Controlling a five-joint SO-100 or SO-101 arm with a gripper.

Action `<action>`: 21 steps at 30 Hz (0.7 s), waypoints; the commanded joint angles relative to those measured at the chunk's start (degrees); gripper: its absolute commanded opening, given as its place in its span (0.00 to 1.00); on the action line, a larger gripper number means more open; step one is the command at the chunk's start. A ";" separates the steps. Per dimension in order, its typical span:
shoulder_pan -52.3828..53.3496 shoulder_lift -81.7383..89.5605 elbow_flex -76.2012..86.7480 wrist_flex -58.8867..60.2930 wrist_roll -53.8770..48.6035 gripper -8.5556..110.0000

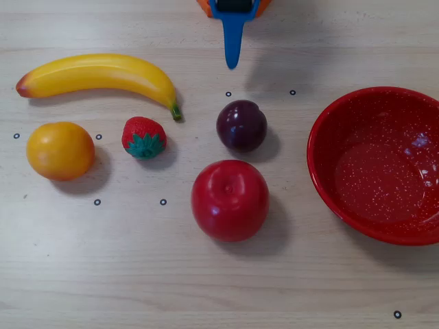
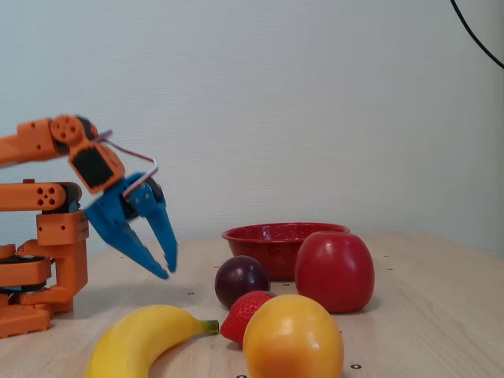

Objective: Put the banana in the red bowl.

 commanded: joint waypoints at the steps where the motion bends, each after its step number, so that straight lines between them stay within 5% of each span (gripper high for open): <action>1: 0.09 -2.99 -8.79 2.64 2.72 0.07; 21: -10.90 -43.86 -54.76 23.91 16.61 0.07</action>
